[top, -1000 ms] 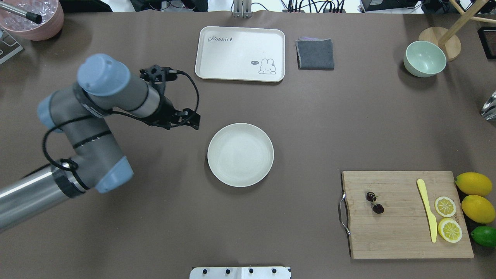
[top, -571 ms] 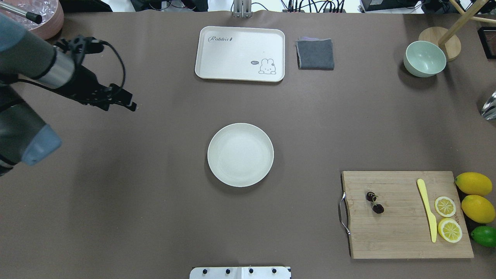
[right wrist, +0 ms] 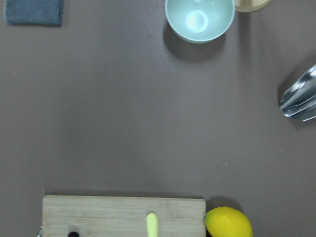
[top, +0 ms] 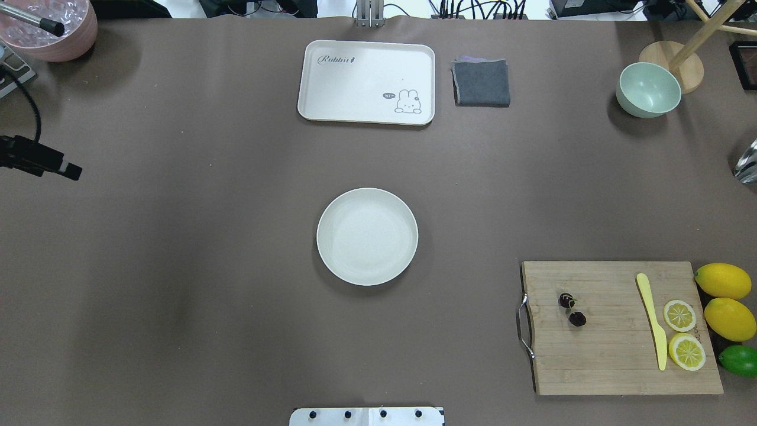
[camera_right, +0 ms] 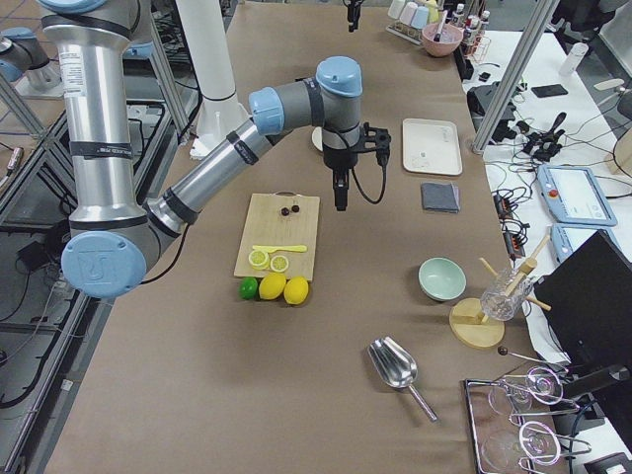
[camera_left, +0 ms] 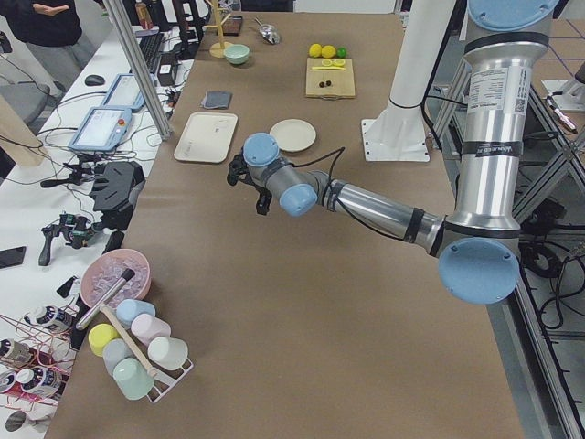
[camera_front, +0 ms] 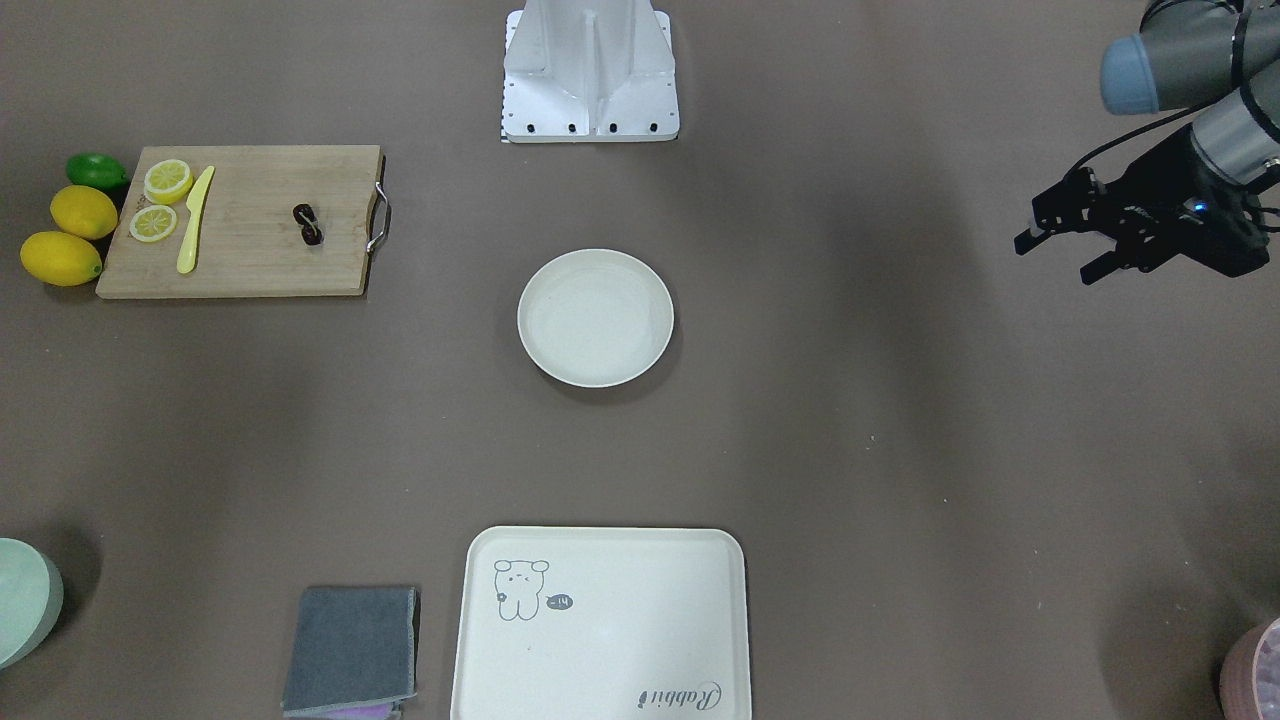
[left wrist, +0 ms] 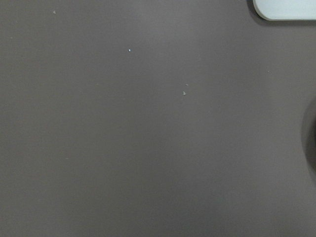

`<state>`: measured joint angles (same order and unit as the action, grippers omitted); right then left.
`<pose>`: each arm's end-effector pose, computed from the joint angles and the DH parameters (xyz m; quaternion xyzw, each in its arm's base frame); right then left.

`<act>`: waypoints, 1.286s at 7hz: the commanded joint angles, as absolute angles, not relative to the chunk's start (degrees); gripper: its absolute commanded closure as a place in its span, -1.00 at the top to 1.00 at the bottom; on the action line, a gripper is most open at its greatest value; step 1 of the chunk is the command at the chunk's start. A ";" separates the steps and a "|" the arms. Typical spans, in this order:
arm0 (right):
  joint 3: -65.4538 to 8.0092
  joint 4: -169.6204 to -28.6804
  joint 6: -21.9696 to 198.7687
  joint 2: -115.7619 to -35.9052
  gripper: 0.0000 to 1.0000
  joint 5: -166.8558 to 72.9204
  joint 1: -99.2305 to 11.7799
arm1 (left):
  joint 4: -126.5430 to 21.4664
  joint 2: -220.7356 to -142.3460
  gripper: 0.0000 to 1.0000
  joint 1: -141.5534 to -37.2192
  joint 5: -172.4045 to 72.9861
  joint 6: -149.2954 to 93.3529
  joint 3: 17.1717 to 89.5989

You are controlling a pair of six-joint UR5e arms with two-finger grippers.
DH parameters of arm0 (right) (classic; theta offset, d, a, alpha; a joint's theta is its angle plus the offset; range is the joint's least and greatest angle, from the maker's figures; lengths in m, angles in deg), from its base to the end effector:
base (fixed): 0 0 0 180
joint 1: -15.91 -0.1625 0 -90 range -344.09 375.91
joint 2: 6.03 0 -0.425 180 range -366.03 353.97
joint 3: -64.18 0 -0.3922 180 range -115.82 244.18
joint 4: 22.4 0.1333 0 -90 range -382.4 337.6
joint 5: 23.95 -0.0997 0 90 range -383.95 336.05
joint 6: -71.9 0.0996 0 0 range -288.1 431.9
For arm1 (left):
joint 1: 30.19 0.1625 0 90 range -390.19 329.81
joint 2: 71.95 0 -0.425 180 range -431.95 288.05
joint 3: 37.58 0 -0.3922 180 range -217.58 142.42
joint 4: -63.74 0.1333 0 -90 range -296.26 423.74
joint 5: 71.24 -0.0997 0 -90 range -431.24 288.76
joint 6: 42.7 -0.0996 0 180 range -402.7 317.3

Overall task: Place red cherry on plate
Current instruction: 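Open the left gripper and withdraw it from the plate, then move the right gripper over the dark cherries on the cutting board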

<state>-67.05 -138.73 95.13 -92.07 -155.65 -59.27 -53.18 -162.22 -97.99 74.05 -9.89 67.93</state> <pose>-0.0437 -0.4272 0.3464 0.0303 -0.3818 0.0094 0.9237 0.1380 -0.4742 0.4549 0.0865 0.5322 0.0919 0.8371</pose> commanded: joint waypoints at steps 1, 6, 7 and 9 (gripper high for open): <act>-69.32 -138.24 109.72 -88.31 1.00 -154.30 -47.77 | -53.15 -160.45 0.96 -99.97 75.27 -13.43 67.54; -64.60 -123.33 135.62 -89.08 0.98 -134.97 -23.05 | -53.07 -160.19 0.96 -100.94 76.33 -13.43 67.53; -62.66 -120.87 137.45 -90.04 0.97 -131.99 -20.51 | -53.07 -160.28 0.96 -100.94 76.33 -13.43 67.53; -57.56 -109.40 138.61 -94.67 0.96 -129.51 -17.77 | -53.07 -160.28 0.96 -101.20 76.24 -13.43 67.62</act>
